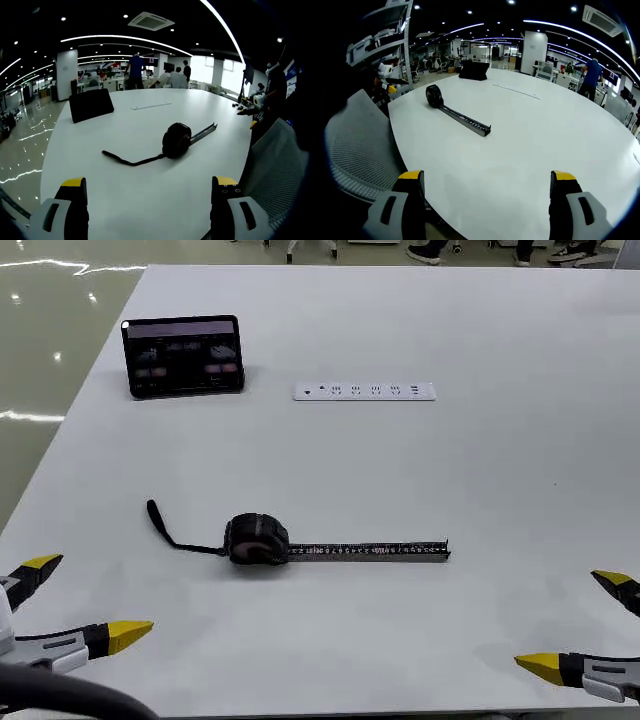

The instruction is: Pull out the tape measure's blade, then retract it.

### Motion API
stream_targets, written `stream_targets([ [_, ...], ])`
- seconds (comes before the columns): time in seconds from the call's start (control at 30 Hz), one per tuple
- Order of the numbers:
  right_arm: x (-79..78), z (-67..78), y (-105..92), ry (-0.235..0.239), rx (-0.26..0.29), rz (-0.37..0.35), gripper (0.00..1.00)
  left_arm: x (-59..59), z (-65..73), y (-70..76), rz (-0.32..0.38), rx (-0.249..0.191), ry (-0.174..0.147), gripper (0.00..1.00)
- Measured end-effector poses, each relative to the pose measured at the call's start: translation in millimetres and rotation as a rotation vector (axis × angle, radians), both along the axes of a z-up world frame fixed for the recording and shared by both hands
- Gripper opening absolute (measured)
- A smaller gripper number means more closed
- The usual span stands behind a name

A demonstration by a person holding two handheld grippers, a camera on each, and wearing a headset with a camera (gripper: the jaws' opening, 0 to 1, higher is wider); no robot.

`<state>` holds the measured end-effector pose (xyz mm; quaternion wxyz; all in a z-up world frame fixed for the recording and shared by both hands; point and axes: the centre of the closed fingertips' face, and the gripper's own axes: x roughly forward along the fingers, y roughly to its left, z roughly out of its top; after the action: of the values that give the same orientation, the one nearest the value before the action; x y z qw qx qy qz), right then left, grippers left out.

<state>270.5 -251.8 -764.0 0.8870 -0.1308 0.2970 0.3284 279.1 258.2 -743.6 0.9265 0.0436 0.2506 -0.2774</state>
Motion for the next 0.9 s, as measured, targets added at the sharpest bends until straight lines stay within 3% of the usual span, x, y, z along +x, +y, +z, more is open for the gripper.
stream_targets([
  [0.37,-9.9,-2.9,-4.8,0.022,-0.014,-0.007,1.00,3.1,-2.2,-0.5,-0.002,0.000,0.001,1.00],
  [0.43,-9.9,1.3,-0.5,-0.011,-0.004,0.016,1.00,2.4,-1.8,-0.9,-0.004,0.000,0.002,1.00],
  [0.5,-12.3,-0.4,1.0,0.009,-0.011,0.022,0.98,2.4,0.7,-0.1,-0.008,0.000,-0.007,1.00],
  [0.77,-7.0,4.1,-1.2,0.016,-0.032,0.028,1.00,3.8,8.2,-0.1,-0.019,0.011,-0.020,1.00],
  [0.9,-6.3,6.3,-2.4,0.010,-0.034,0.025,1.00,3.9,5.5,-0.7,-0.028,0.018,-0.023,1.00],
])
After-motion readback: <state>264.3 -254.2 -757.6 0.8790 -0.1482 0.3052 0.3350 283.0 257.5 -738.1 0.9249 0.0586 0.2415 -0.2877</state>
